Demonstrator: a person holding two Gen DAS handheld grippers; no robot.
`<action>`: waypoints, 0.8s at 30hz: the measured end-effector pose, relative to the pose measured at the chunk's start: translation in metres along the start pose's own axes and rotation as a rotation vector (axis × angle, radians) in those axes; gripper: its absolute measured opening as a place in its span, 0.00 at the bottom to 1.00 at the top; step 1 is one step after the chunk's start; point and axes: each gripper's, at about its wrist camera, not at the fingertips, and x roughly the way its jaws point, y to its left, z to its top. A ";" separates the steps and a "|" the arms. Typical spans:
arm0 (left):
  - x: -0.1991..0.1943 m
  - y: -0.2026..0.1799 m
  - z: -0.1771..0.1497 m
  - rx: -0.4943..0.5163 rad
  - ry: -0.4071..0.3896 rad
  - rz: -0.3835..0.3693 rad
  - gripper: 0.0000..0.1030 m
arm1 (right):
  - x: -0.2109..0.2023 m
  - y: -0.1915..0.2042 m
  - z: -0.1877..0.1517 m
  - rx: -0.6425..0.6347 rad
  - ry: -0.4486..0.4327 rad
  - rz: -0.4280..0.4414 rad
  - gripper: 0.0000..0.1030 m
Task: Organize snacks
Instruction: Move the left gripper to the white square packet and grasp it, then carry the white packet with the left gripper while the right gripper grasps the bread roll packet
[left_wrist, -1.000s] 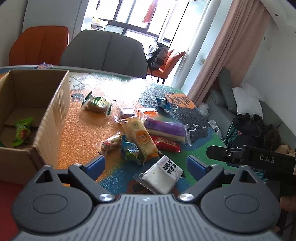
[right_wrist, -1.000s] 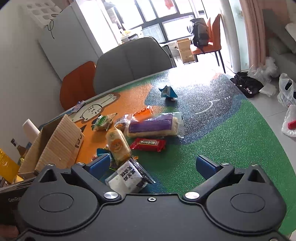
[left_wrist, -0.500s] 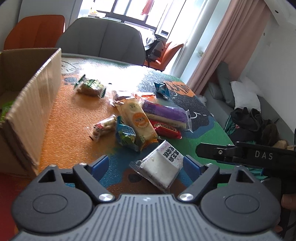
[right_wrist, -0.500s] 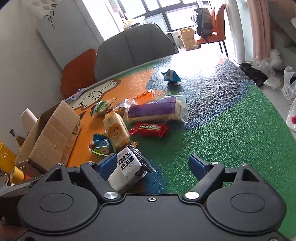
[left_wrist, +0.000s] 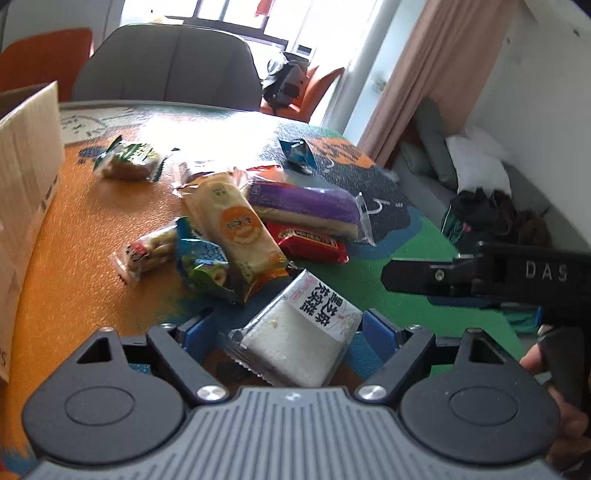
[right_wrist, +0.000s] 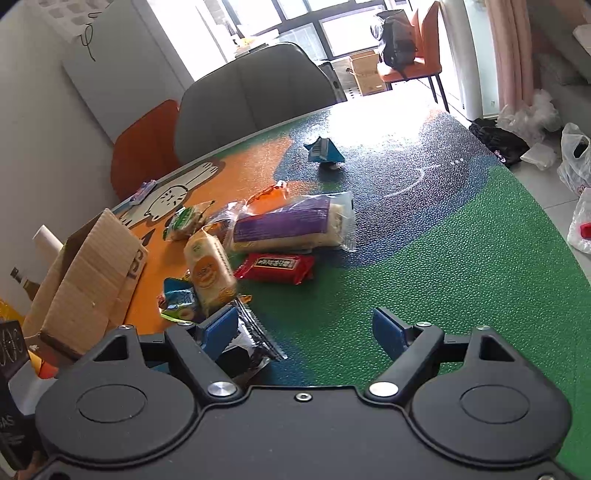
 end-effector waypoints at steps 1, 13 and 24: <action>0.001 -0.002 -0.001 0.016 0.000 0.010 0.81 | 0.001 -0.001 0.000 0.002 0.002 0.001 0.78; -0.015 0.000 -0.005 0.041 0.017 0.024 0.43 | 0.012 0.008 -0.002 -0.010 0.021 0.029 0.78; -0.054 0.024 -0.001 -0.041 -0.057 0.058 0.42 | 0.025 0.037 0.002 -0.063 0.029 0.074 0.73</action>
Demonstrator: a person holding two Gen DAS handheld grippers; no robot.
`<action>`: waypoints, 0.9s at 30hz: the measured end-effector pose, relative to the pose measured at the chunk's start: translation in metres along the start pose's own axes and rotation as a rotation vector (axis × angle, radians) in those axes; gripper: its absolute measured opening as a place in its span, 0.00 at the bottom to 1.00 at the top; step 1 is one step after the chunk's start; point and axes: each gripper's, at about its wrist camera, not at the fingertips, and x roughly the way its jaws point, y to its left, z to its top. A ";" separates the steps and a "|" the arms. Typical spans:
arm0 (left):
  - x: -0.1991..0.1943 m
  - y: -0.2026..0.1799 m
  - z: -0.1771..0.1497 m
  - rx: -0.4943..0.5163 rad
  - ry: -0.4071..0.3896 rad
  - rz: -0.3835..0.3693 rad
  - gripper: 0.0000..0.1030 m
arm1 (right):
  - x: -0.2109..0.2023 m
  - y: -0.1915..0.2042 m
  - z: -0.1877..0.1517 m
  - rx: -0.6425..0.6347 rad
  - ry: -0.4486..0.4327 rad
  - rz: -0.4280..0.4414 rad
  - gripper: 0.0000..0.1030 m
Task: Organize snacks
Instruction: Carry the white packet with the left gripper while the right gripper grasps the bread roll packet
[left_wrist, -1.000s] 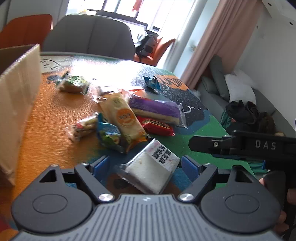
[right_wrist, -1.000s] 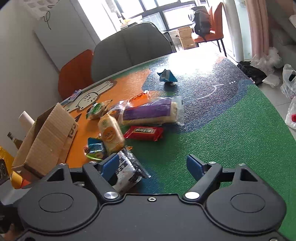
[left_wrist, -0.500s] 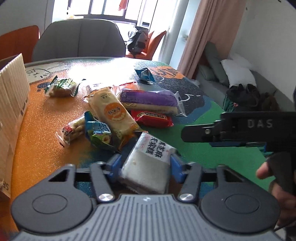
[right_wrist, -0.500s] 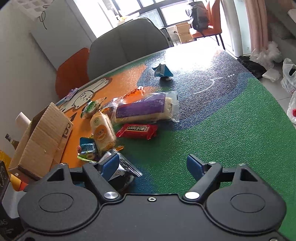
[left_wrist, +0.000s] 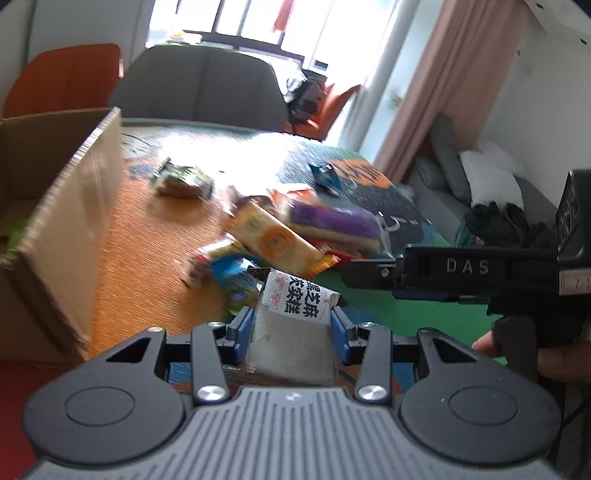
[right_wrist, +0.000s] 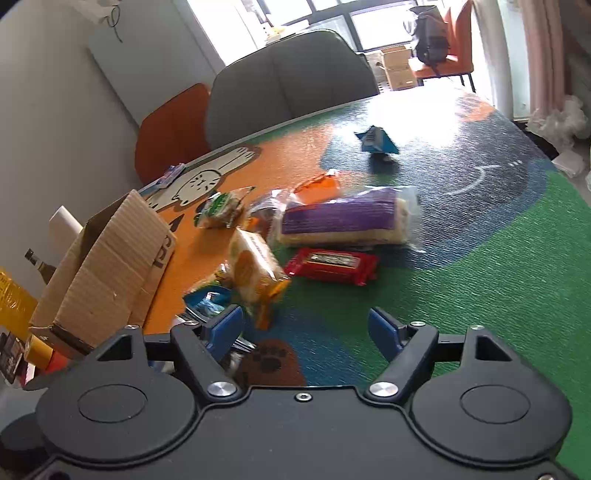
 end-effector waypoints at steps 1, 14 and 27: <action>-0.002 0.003 0.002 -0.005 -0.007 0.009 0.42 | 0.002 0.003 0.001 -0.005 -0.001 0.005 0.73; 0.000 0.030 0.012 -0.091 -0.045 0.069 0.42 | 0.036 0.018 0.011 -0.002 0.034 0.033 0.70; 0.013 0.037 0.016 -0.134 -0.047 0.066 0.42 | 0.055 0.019 0.017 0.010 0.047 0.044 0.43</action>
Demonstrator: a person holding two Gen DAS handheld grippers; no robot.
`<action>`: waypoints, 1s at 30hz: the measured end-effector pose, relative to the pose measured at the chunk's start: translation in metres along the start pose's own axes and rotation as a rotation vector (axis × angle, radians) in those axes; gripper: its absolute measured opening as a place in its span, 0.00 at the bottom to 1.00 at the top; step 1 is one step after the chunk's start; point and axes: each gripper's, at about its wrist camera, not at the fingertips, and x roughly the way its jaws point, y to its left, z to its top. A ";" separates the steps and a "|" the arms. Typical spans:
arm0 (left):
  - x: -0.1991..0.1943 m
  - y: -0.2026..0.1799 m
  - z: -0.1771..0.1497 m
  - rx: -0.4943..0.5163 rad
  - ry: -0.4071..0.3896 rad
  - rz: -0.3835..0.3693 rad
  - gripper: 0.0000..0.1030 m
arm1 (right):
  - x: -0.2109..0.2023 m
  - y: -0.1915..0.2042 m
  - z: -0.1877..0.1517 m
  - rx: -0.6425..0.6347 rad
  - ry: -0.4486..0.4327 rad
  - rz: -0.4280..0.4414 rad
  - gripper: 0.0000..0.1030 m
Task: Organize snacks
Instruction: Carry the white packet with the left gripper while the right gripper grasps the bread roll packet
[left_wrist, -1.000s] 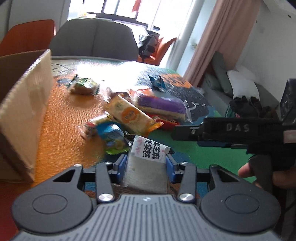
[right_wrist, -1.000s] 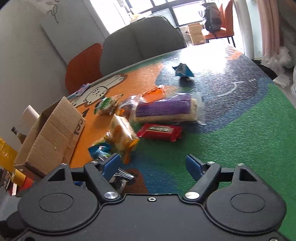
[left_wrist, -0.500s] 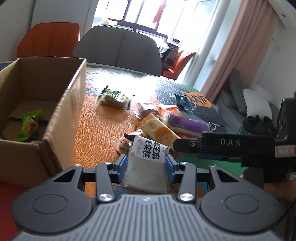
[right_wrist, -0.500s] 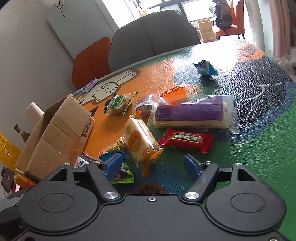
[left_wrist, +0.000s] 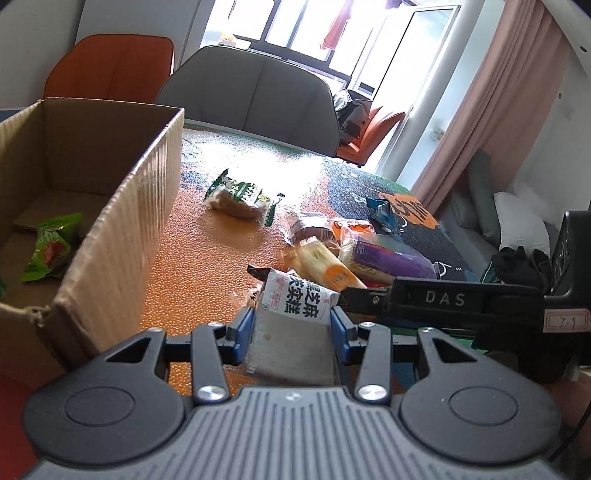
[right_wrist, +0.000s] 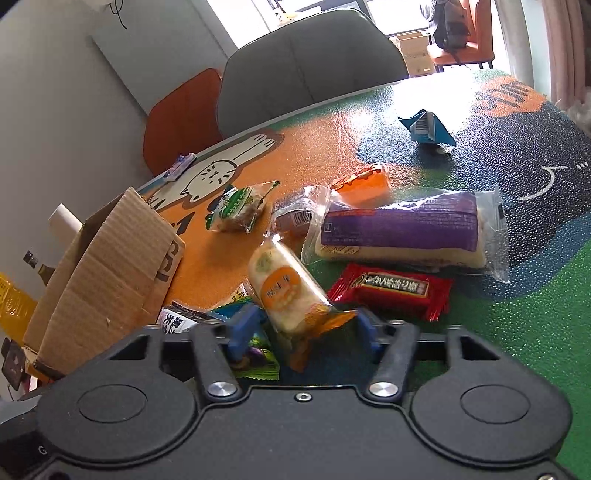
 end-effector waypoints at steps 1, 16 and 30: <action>0.000 0.000 0.000 -0.001 -0.002 0.000 0.42 | 0.000 -0.001 0.000 0.006 0.002 -0.002 0.36; -0.017 -0.008 -0.005 0.005 -0.018 -0.020 0.42 | -0.048 -0.007 -0.008 0.014 -0.088 -0.001 0.08; -0.042 -0.025 0.010 0.034 -0.078 -0.048 0.42 | -0.098 -0.005 0.003 0.010 -0.223 0.002 0.04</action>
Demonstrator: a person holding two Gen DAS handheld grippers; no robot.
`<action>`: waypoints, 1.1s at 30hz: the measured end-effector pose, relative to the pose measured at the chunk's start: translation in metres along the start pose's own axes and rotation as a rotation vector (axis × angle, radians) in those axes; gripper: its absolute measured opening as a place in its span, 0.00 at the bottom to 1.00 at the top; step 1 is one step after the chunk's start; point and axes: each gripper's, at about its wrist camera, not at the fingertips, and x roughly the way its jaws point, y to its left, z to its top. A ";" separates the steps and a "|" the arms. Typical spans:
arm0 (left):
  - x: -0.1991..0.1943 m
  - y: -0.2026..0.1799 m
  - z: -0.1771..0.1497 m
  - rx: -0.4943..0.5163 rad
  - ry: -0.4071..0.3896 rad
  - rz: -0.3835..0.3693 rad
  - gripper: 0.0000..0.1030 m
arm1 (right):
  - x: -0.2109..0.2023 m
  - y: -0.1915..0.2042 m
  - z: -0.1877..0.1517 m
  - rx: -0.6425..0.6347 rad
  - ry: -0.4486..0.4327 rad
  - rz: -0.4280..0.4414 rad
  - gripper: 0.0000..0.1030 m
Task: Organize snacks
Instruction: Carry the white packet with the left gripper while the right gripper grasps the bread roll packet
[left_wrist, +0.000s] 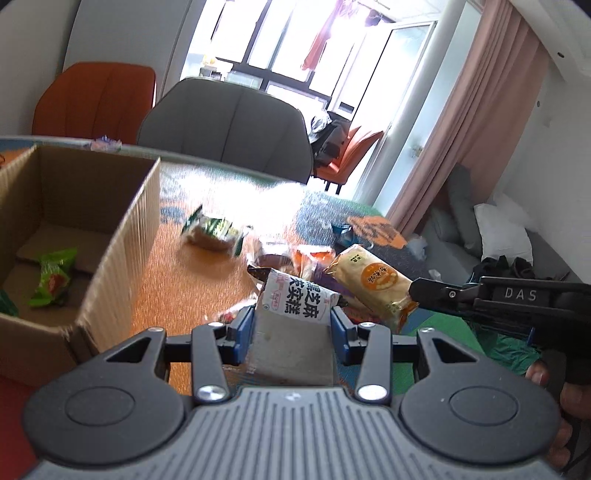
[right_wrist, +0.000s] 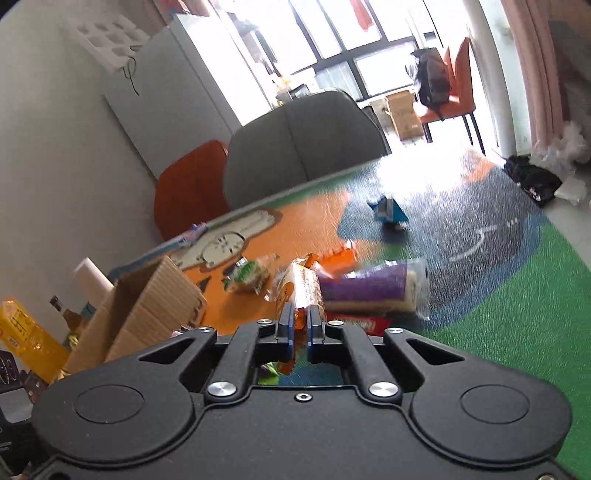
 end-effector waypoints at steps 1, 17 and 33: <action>-0.003 -0.001 0.003 0.002 -0.007 -0.001 0.42 | -0.002 0.002 0.002 -0.003 -0.007 0.005 0.04; -0.047 0.007 0.048 0.042 -0.123 0.026 0.42 | -0.014 0.052 0.031 -0.063 -0.094 0.096 0.04; -0.067 0.046 0.056 0.003 -0.143 0.085 0.42 | 0.004 0.111 0.033 -0.122 -0.083 0.165 0.04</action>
